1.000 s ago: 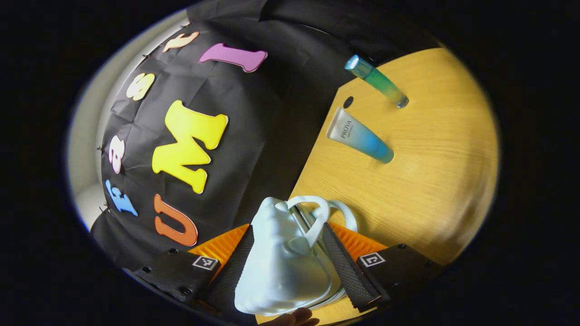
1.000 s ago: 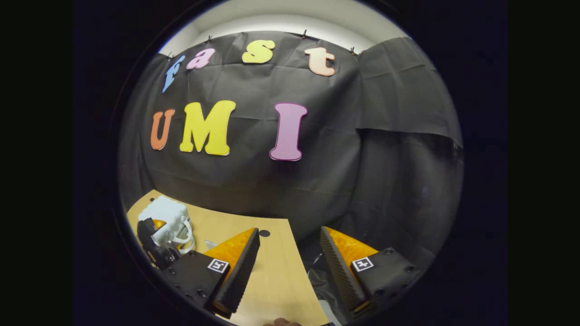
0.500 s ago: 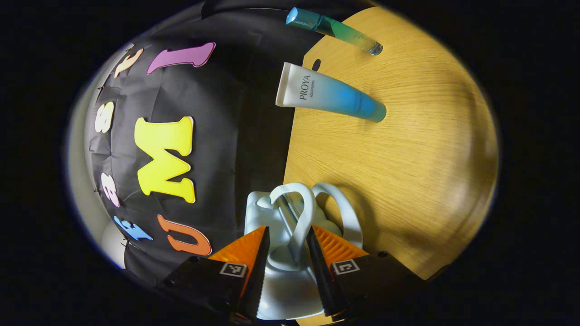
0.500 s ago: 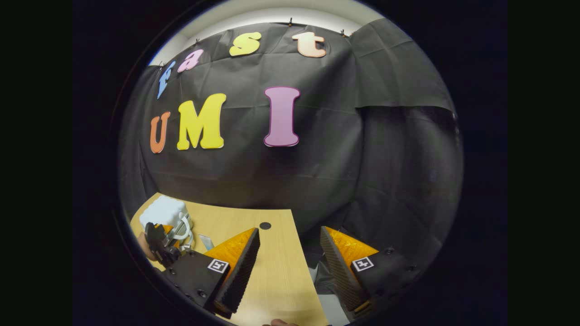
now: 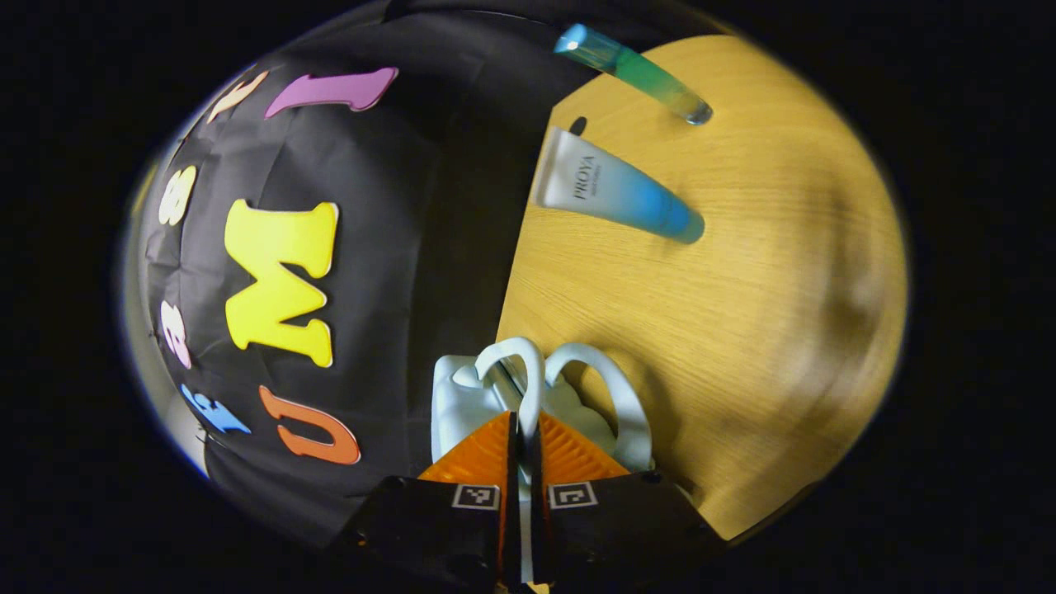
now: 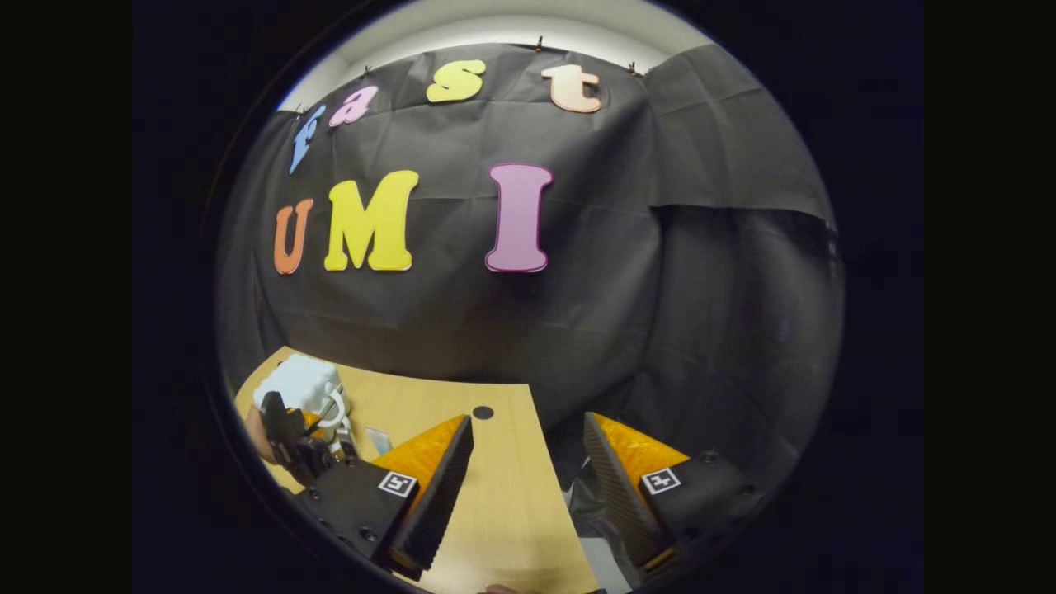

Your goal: First open the suitcase, pack the skin care products into it, and then close the suitcase.

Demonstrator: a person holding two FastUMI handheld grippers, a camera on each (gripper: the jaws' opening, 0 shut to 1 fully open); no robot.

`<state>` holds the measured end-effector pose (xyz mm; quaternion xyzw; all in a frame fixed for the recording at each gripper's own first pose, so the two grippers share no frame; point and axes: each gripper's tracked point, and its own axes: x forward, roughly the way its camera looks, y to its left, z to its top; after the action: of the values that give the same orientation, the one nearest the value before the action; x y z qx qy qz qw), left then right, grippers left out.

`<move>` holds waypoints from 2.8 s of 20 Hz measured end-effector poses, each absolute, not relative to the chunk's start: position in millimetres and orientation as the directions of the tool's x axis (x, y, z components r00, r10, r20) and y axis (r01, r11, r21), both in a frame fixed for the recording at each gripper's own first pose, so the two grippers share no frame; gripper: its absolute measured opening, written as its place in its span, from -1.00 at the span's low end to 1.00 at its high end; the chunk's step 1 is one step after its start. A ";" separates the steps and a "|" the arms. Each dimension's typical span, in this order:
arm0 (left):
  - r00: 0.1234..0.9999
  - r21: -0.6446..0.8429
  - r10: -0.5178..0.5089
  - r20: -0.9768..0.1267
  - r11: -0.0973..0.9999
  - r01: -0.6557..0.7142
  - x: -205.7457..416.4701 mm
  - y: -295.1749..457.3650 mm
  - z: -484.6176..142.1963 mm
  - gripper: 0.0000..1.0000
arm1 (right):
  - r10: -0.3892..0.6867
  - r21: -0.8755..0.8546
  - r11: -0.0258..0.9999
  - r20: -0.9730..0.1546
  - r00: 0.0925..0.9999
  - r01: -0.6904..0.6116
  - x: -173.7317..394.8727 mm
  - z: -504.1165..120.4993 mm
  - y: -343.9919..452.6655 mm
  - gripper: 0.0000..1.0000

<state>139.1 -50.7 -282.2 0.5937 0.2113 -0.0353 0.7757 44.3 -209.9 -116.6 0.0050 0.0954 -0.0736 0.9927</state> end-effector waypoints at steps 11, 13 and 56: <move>0.940 0.742 0.088 -0.329 0.640 0.200 127.3 13.6 -159.0 -0.95 | -0.190 -0.027 0.982 -0.114 0.975 0.188 42.0 -59.0 -118.4 0.60; 0.944 0.678 0.078 -0.321 0.715 0.172 124.2 41.5 -133.9 -0.94 | -0.191 -0.012 0.981 -0.099 0.976 0.191 42.8 -50.1 -96.1 0.59; 0.788 0.230 0.199 -0.582 0.970 -0.075 88.8 454.9 -330.8 -0.28 | -0.102 -0.122 0.989 -0.192 0.976 0.079 6.7 -47.8 114.4 0.59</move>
<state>88.8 454.9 -330.8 0.0978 0.3170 0.0728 0.9406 6.7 114.4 -47.8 -0.0569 0.0993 -0.0456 0.9924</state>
